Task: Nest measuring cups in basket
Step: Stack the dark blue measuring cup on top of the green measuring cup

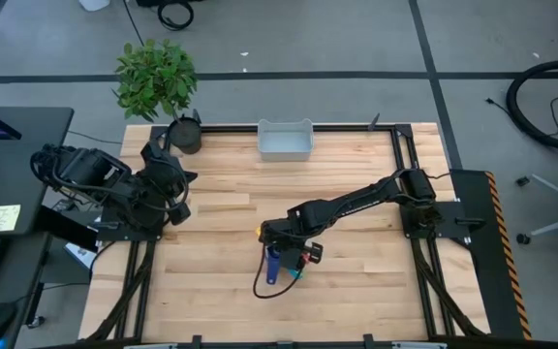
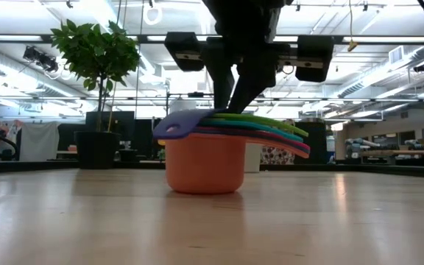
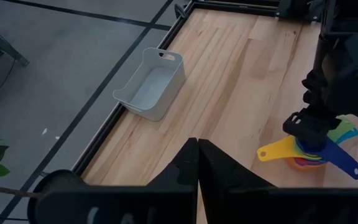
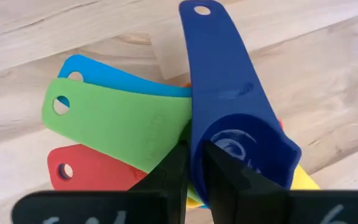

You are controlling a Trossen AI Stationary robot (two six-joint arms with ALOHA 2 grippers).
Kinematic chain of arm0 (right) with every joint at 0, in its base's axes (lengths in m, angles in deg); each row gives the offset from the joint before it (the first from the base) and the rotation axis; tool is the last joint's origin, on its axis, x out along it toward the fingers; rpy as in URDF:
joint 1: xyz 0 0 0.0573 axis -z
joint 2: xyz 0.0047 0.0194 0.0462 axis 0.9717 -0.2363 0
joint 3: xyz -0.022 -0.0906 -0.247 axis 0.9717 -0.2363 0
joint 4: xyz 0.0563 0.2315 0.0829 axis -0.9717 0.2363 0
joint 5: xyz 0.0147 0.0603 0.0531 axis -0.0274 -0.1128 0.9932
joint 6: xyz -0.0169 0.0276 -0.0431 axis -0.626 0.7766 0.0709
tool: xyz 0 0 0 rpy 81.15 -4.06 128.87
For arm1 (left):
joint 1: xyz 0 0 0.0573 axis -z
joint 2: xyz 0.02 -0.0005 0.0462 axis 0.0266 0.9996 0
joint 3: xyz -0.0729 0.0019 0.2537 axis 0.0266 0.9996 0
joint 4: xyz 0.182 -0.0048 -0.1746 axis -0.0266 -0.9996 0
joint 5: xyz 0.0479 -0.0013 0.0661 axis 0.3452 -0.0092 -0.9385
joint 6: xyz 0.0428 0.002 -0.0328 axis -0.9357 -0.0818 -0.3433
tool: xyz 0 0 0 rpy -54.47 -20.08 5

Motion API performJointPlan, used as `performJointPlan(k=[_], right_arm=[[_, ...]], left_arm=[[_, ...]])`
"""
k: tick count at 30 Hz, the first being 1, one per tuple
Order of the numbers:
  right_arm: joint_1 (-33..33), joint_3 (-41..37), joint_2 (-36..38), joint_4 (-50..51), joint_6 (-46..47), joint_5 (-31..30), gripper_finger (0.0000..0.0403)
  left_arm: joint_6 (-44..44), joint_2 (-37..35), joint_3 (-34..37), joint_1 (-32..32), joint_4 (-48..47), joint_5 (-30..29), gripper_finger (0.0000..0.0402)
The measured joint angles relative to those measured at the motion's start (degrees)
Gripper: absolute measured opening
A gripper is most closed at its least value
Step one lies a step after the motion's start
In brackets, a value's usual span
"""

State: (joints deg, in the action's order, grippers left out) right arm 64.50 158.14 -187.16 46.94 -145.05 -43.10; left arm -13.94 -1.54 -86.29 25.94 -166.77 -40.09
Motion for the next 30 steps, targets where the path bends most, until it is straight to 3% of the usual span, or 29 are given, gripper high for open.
performJointPlan(k=[26,30], right_arm=[[0.02,0.52,2.12,2.43,2.12,4.63,0.0064],[0.27,-0.45,2.09,2.45,2.14,8.2,0.0063]], left_arm=[[0.07,0.0,0.0,-0.02,0.03,0.0,0.0007],[0.08,0.0,0.0,-0.02,0.03,0.01,0.0007]])
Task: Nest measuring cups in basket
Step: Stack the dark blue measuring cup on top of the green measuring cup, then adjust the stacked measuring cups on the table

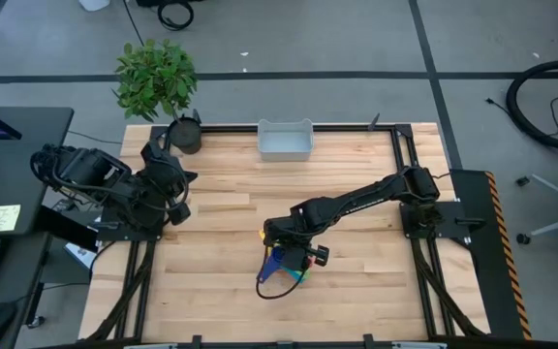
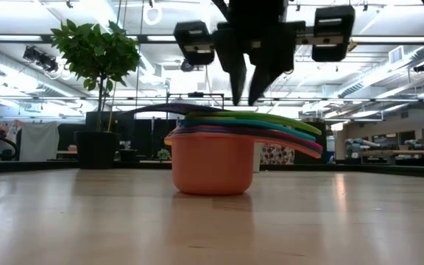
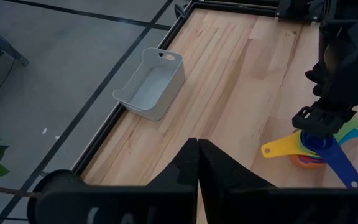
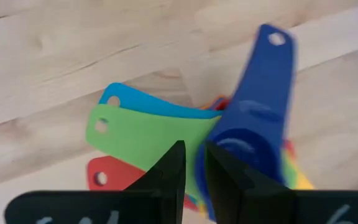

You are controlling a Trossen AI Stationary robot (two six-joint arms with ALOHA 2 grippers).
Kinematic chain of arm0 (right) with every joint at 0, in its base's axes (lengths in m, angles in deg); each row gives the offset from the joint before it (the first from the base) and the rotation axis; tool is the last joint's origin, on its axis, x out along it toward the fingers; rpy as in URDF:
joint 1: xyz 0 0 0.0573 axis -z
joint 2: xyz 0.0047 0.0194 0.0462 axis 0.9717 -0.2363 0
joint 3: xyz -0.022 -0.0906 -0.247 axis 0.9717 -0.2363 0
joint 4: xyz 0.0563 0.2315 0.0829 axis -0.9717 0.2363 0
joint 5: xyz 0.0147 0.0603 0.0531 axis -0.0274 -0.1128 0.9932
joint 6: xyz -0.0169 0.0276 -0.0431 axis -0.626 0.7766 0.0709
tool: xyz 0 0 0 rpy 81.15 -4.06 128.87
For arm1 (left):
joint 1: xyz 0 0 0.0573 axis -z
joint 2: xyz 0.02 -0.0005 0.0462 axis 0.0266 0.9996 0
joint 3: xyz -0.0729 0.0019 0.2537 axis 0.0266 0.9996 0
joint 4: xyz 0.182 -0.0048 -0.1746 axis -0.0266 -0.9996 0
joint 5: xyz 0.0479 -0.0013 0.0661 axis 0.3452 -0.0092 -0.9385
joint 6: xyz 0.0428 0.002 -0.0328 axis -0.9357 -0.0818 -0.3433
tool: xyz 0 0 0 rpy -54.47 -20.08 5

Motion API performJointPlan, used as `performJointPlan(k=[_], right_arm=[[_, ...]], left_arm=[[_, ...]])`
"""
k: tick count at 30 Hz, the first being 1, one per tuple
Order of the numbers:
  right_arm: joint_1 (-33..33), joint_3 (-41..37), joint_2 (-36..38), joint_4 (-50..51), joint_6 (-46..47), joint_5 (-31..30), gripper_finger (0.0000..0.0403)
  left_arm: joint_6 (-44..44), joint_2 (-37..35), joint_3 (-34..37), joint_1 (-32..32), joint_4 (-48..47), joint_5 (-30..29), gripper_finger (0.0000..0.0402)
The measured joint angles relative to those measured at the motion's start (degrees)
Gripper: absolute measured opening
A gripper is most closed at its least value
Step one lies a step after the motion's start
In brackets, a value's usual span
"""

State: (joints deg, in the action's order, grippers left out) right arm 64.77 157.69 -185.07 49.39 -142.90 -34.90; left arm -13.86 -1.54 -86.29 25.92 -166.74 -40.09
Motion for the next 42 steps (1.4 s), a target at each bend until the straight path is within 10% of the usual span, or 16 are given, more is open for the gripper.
performJointPlan(k=[15,30,42], right_arm=[[-1.14,-0.14,4.41,10.29,7.26,-9.59,0.0063],[-2.22,-0.14,14.28,17.68,54.87,-11.92,0.0007],[-11.87,-0.16,15.72,25.87,67.88,-15.0,0.0002]], left_arm=[[0.34,0.02,0.0,-0.01,0.37,-0.01,0.0007],[-4.39,11.76,0.0,-6.5,-0.98,5.93,0.0003],[-18.3,16.48,0.0,-14.85,5.79,19.1,0.0001]])
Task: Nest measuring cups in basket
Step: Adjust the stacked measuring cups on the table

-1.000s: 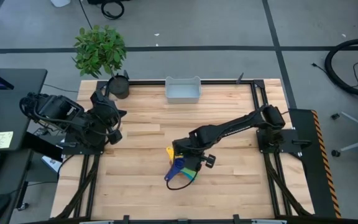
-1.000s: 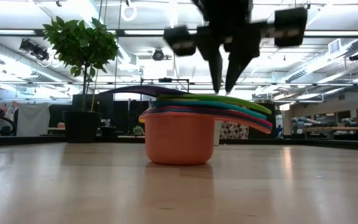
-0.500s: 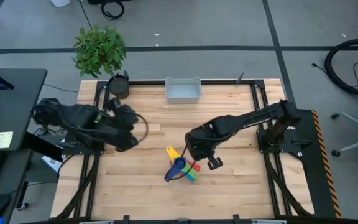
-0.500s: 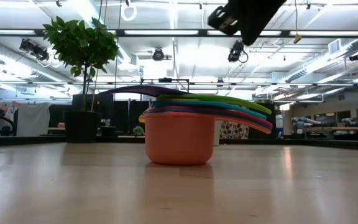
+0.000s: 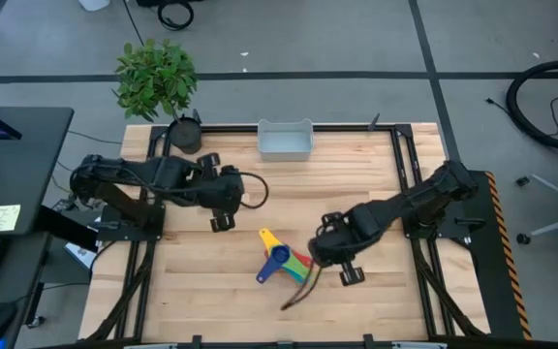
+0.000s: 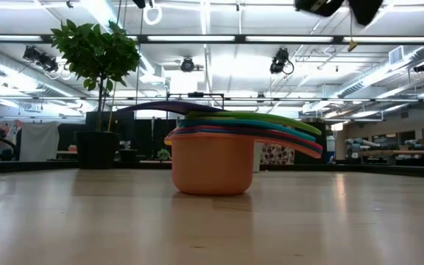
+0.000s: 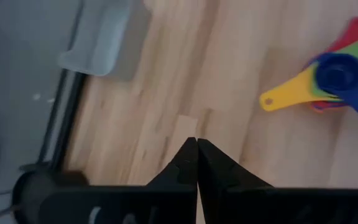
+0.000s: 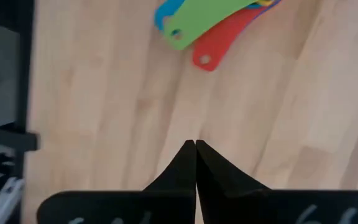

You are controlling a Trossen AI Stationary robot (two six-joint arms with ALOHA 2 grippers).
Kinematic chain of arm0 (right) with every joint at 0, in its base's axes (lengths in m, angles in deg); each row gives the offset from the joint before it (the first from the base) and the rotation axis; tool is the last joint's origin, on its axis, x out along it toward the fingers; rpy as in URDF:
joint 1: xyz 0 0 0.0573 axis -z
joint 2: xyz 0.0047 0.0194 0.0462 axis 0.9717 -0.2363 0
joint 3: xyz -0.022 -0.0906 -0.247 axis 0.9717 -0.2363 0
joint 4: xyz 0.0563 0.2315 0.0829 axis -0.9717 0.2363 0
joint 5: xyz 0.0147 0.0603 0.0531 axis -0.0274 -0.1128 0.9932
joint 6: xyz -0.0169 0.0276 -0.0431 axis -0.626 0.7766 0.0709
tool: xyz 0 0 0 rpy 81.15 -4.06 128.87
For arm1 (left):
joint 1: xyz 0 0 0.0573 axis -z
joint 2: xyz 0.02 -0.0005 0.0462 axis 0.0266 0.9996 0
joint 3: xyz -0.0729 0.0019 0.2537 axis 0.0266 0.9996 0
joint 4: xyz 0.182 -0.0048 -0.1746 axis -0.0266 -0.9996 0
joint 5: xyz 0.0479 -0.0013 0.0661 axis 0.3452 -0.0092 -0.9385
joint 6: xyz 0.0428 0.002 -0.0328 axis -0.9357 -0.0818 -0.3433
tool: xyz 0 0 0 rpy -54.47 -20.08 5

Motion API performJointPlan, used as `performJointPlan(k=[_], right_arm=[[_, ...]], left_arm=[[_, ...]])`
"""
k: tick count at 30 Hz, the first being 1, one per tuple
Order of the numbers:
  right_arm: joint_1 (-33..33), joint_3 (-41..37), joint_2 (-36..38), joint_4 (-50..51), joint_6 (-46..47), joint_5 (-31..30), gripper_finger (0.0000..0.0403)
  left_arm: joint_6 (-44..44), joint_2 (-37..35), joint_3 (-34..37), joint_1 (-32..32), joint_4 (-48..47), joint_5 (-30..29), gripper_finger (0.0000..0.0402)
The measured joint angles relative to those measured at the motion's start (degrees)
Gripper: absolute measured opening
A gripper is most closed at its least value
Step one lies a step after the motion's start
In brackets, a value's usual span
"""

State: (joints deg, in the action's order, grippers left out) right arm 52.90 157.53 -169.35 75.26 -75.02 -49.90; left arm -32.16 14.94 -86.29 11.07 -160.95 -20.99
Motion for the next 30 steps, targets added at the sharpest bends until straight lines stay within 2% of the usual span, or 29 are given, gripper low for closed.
performJointPlan(k=[6,12,16,19,21,24,30], right_arm=[[-5.43,0.0,6.28,3.21,10.39,-3.49,0.0002],[-10.9,0.07,14.85,5.15,26.23,-13.66,0.0001],[-12.83,0.07,16.19,7.04,34.95,-20.99,0.0001],[-13.01,-0.2,14.94,10.37,40.68,-25.64,0.0],[-12.98,-1.77,14.3,11.0,43.82,-26.8,0.0],[-12.99,-5.94,14.25,7.47,47.67,-27.15,0.0],[-12.26,-15.19,15.2,-9.88,48.16,-27.28,0.0]], left_arm=[[-8.63,-0.06,0.55,-3.93,4.53,10.41,0.0001],[-17.09,-3.27,13.72,-8.73,20.53,24.1,0.0001],[-21.53,-3.39,22.63,-11.52,27.55,25.7,0.0001],[-24.29,-3.52,28.22,-13.42,37.2,25.96,0.0001],[-26.07,-3.5,31.5,-14.54,44.38,28.18,0.0001],[-26.74,-3.52,36.42,-16.23,55.49,33.84,0.0001],[-26.74,-3.52,45.07,-18.83,63.38,38.57,0.0001]])
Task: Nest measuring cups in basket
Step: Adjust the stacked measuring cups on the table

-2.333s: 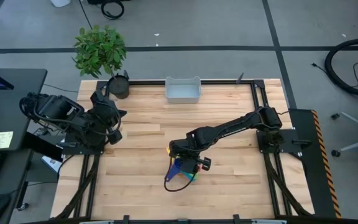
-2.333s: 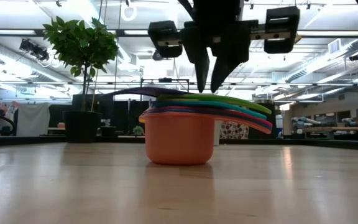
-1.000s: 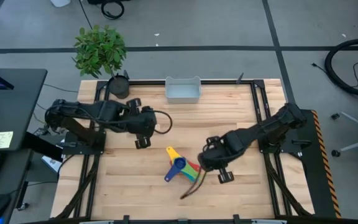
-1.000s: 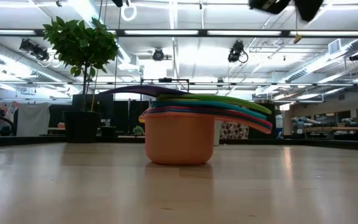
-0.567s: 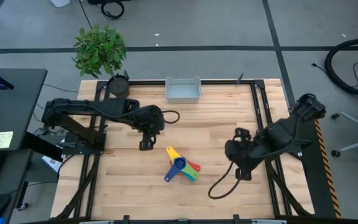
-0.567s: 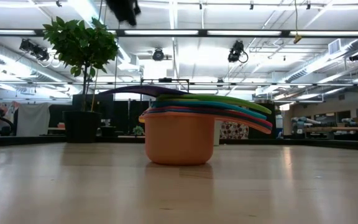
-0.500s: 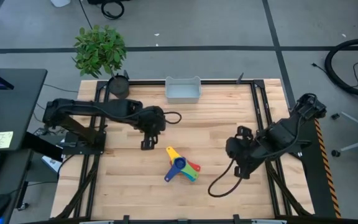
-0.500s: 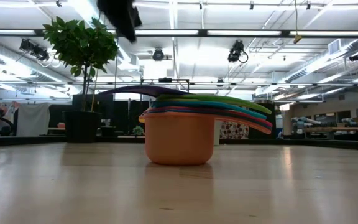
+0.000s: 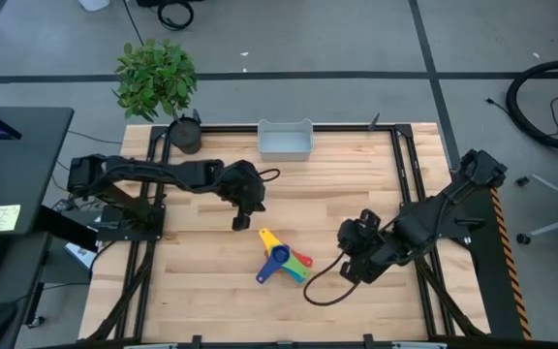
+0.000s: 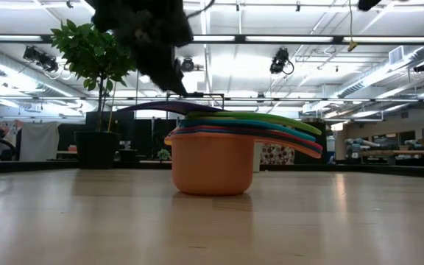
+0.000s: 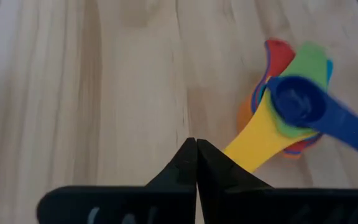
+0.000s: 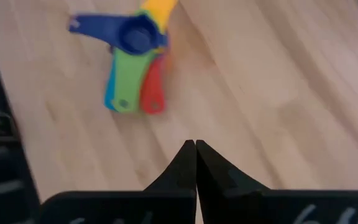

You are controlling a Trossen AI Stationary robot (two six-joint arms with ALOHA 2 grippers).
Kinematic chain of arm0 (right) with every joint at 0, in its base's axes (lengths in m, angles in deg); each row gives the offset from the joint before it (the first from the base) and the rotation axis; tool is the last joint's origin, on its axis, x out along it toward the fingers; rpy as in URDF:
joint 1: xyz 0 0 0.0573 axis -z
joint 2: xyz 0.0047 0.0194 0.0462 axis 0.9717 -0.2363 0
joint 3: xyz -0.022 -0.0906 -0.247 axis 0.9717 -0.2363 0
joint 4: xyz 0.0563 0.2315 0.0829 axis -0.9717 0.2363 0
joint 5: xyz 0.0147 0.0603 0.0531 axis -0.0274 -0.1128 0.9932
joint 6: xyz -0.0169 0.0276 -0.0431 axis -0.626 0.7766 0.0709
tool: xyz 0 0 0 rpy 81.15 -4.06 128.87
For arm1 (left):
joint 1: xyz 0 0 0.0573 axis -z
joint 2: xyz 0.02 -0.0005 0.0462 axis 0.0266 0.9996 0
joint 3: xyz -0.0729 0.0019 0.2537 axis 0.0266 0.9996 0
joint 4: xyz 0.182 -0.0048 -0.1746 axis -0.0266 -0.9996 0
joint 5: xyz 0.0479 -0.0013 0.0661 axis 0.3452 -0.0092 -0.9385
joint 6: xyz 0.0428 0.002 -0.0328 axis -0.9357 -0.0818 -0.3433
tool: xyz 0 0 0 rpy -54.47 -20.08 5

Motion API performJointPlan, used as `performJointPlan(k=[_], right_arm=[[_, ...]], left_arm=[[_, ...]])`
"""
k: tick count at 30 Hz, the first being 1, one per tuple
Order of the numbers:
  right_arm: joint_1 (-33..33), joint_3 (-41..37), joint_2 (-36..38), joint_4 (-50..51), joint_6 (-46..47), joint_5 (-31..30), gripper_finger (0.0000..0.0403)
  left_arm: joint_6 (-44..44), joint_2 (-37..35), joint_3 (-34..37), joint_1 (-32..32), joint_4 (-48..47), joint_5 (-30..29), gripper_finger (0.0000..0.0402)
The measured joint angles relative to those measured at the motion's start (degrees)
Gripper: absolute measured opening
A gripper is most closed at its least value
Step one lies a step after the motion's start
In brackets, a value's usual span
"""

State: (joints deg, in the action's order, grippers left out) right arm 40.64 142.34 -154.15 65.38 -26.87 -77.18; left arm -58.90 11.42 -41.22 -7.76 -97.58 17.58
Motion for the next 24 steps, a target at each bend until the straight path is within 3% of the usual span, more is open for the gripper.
performJointPlan(k=[8,18,24], right_arm=[[5.03,-10.95,-0.02,-13.9,0.28,-2.5,0.0001],[10.67,-20.51,-0.35,-30.08,-3.53,-0.82,0.0001],[13.26,-24.39,-0.42,-38.25,-7.32,0.73,0.0001]], left_arm=[[-0.51,0.63,6.66,-0.68,11.56,4.45,0.0002],[-2.97,7.59,6.82,-0.05,18.36,9.74,0.0003],[-3.0,10.63,6.78,1.43,23.85,9.86,0.0004]])
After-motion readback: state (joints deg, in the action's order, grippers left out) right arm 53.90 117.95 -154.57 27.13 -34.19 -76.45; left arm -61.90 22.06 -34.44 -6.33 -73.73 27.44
